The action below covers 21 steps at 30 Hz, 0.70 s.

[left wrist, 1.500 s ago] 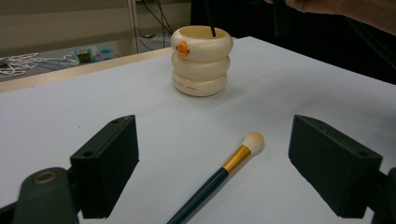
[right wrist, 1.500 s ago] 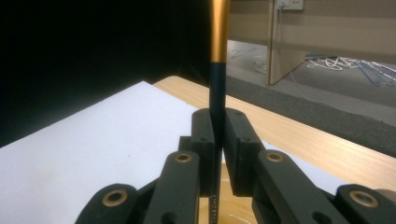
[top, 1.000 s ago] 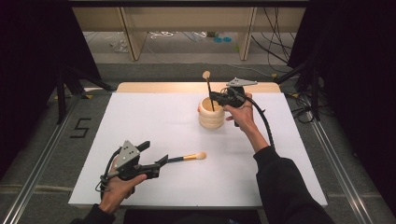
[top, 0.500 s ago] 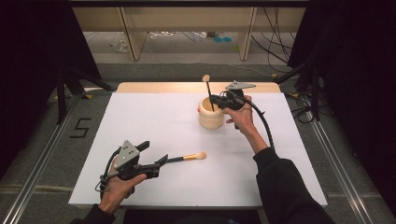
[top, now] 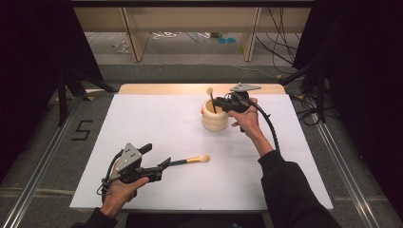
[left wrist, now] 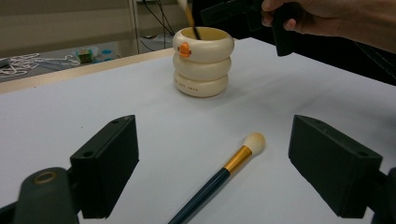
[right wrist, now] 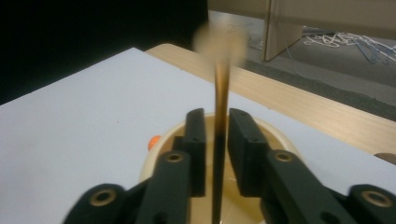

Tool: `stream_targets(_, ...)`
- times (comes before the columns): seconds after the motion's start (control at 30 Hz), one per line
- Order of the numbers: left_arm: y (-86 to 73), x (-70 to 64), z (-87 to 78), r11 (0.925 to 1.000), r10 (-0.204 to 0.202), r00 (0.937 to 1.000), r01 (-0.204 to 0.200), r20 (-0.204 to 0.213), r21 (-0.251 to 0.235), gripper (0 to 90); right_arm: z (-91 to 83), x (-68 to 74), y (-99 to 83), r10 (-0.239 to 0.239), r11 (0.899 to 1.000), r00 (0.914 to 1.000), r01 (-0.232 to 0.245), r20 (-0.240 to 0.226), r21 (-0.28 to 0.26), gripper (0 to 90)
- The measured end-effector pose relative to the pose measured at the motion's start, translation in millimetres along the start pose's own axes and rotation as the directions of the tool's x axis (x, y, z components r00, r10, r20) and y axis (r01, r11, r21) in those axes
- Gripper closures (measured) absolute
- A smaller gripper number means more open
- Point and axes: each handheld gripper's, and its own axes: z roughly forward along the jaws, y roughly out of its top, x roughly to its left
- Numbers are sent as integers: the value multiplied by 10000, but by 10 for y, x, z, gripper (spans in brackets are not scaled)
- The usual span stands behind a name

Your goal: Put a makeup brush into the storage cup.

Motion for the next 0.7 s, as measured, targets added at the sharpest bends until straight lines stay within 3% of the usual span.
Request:
stream_targets(0.2,3,2,-3,10000,36,10000,-36,-2,-34,159,-109,9,67,158,9998,9990,-155,415,-90,541)
stream_targets(0.47,6,3,-5,10000,44,10000,-44,0,-32,159,-244,41,126,174,9996,9968,-155,784,-243,443)
stream_targets(0.7,5,-3,-12,9999,-119,9999,119,-2,-64,159,-349,94,154,545,9983,9949,-524,855,-265,373)
